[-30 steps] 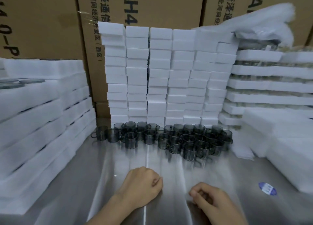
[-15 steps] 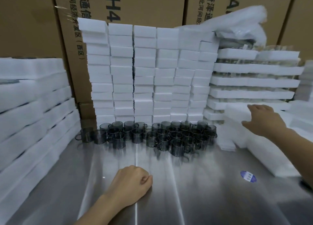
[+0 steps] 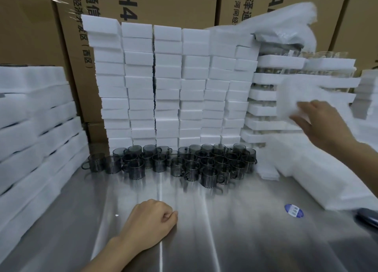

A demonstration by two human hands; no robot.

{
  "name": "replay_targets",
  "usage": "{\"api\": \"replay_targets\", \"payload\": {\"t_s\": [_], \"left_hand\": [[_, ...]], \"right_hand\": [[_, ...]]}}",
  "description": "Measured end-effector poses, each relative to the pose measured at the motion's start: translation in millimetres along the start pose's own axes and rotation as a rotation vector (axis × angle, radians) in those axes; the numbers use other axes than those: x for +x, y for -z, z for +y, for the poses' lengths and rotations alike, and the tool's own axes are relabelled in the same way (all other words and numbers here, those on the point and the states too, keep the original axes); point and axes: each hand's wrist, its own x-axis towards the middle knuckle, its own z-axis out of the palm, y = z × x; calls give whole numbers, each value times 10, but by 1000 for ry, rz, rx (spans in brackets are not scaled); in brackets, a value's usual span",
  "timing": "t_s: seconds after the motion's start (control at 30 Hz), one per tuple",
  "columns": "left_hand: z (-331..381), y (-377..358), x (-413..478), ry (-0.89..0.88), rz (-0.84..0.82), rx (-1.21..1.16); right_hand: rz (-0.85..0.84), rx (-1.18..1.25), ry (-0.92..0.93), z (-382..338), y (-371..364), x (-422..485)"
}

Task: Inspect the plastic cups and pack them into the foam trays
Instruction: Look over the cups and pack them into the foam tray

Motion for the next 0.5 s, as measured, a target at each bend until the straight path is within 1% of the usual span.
{"api": "replay_targets", "payload": {"t_s": [0.07,0.13,0.2,0.27,0.3,0.37,0.43,0.5], "left_hand": [[-20,-21,1,10,44,-36],[-73,-46,24,50,94,-146],[-161,-69,75,128,149,-327],[-270,-55,121,230,224,-559],[-318,-34,133,279,255,-653],[-388,-2,130,340,297,-765],[-410,-1,124,348,330,-839],[-419,17,130,355,348,-907]], "right_hand": [[125,-1,232,-455,180,-147],[155,33,507,-931,230,-533],[82,68,725,-1395,154,-1078],[-21,80,870,-1801,-16,-1620],[-54,97,904,-1984,-109,-1837],[-102,151,917,-2281,-267,-2109],[-131,150,890,-2464,-314,-2151],[-119,138,880,-2577,-265,-2059]]}}
